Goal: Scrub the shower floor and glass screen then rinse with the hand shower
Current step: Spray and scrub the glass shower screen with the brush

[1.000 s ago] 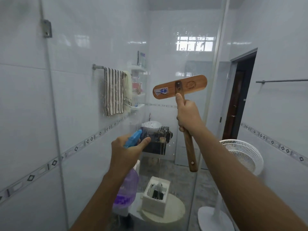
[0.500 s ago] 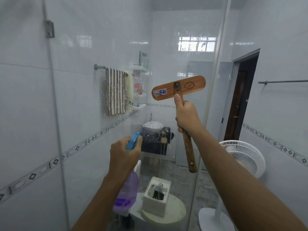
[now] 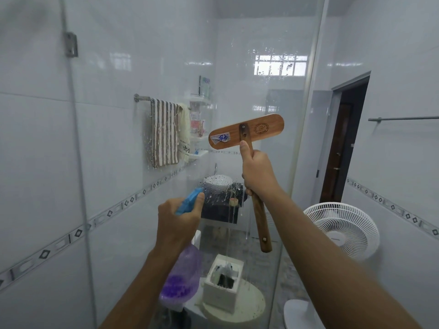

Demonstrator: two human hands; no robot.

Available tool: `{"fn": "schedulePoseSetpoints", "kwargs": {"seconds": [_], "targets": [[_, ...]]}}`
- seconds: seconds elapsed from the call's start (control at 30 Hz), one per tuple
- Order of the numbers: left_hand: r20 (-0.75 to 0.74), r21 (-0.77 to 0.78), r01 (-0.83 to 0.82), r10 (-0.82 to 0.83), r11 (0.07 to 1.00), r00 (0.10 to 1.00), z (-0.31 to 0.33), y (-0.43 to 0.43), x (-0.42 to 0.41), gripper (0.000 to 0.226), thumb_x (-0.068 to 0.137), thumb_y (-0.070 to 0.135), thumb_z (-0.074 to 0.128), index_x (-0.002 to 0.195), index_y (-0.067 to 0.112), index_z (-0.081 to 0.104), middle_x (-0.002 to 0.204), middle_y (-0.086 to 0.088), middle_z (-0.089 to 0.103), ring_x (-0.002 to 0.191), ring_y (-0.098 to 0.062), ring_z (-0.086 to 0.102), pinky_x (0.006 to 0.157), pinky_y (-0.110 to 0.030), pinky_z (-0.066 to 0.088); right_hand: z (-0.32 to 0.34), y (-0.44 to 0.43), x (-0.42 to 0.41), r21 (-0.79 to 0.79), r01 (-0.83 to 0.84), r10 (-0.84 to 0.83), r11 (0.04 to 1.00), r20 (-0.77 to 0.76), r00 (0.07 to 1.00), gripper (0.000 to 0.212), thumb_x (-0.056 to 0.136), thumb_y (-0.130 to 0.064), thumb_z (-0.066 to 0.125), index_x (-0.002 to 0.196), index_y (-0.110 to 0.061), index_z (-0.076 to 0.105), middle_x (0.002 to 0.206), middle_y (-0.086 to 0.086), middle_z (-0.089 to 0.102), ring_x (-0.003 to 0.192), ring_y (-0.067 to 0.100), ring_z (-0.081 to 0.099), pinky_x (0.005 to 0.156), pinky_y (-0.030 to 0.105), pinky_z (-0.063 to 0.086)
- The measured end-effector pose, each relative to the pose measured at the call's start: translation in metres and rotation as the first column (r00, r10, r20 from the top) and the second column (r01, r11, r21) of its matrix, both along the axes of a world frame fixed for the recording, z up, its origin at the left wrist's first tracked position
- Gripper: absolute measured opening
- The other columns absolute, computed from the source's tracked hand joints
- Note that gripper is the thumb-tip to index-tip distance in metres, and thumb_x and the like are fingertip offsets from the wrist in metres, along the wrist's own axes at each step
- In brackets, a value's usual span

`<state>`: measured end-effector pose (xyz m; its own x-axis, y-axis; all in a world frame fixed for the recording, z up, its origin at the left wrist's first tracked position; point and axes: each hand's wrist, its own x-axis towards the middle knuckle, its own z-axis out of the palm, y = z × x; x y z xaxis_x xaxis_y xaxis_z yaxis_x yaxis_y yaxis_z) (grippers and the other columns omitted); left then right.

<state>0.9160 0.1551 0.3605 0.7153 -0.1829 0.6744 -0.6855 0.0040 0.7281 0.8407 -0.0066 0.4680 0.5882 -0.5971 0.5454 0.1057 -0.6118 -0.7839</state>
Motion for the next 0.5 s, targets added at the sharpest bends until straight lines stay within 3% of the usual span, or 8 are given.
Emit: {"fn": "schedulePoseSetpoints", "kwargs": {"seconds": [0.13,0.2,0.27,0.33,0.43,0.5], "targets": [[-0.013,-0.048,0.000,0.000,0.999,1.000,0.001,-0.001,-0.004,0.032,0.092,0.034,0.067,0.073,0.008,0.069,0.061,-0.011,0.066,0.051,-0.025,0.065,0.048,-0.033,0.057,-0.024,0.003,0.001,-0.009,0.017,-0.017,1.000,0.011,1.000,0.047,0.102,-0.056,0.035,0.076,-0.019,0.048,0.059,-0.004,0.044,0.050,0.010,0.042,0.049,0.029,0.040],[-0.047,-0.051,0.024,-0.026,0.998,0.999,0.001,-0.002,-0.006,0.031,0.094,0.033,0.065,0.076,0.008,0.068,0.063,-0.011,0.066,0.053,-0.024,0.065,0.047,-0.029,0.055,-0.068,0.006,0.004,0.038,-0.004,0.003,0.999,0.012,1.000,0.049,0.101,-0.057,0.036,0.081,-0.016,0.055,0.062,-0.002,0.049,0.052,0.012,0.046,0.050,0.030,0.043],[-0.076,-0.040,0.043,-0.046,0.998,0.996,-0.001,-0.003,-0.009,0.032,0.095,0.032,0.063,0.078,0.006,0.068,0.064,-0.009,0.065,0.055,-0.016,0.064,0.045,-0.016,0.050,-0.129,0.012,0.005,0.119,-0.022,0.023,0.993,-0.008,1.000,0.049,0.100,-0.058,0.038,0.092,-0.016,0.062,0.068,0.001,0.061,0.055,0.015,0.055,0.053,0.028,0.049],[-0.090,-0.041,0.055,-0.058,0.998,0.994,-0.003,-0.003,-0.010,0.033,0.096,0.031,0.062,0.080,0.003,0.067,0.066,-0.009,0.065,0.055,-0.013,0.063,0.046,-0.012,0.048,-0.187,0.026,-0.001,0.235,-0.042,0.051,0.971,-0.031,0.998,0.043,0.101,-0.051,0.040,0.096,-0.016,0.065,0.071,0.000,0.065,0.054,0.005,0.060,0.052,0.017,0.048],[-0.127,-0.065,0.080,-0.088,0.995,0.988,-0.007,-0.002,-0.009,0.030,0.096,0.033,0.061,0.082,0.007,0.068,0.070,-0.007,0.068,0.062,-0.022,0.069,0.055,-0.023,0.059,-0.229,0.040,-0.010,0.319,-0.021,0.055,0.947,-0.099,0.994,0.042,0.101,-0.046,0.041,0.095,-0.012,0.065,0.064,-0.006,0.059,0.049,-0.006,0.055,0.047,0.009,0.040],[-0.150,-0.084,0.085,-0.097,0.993,0.984,-0.010,-0.002,-0.007,0.027,0.096,0.034,0.061,0.083,0.012,0.069,0.071,-0.004,0.070,0.064,-0.021,0.071,0.059,-0.033,0.062,-0.215,0.037,-0.007,0.297,-0.044,0.070,0.954,-0.077,0.995,0.043,0.100,-0.048,0.041,0.093,-0.013,0.065,0.066,-0.005,0.061,0.050,-0.004,0.056,0.047,0.010,0.041]]}}
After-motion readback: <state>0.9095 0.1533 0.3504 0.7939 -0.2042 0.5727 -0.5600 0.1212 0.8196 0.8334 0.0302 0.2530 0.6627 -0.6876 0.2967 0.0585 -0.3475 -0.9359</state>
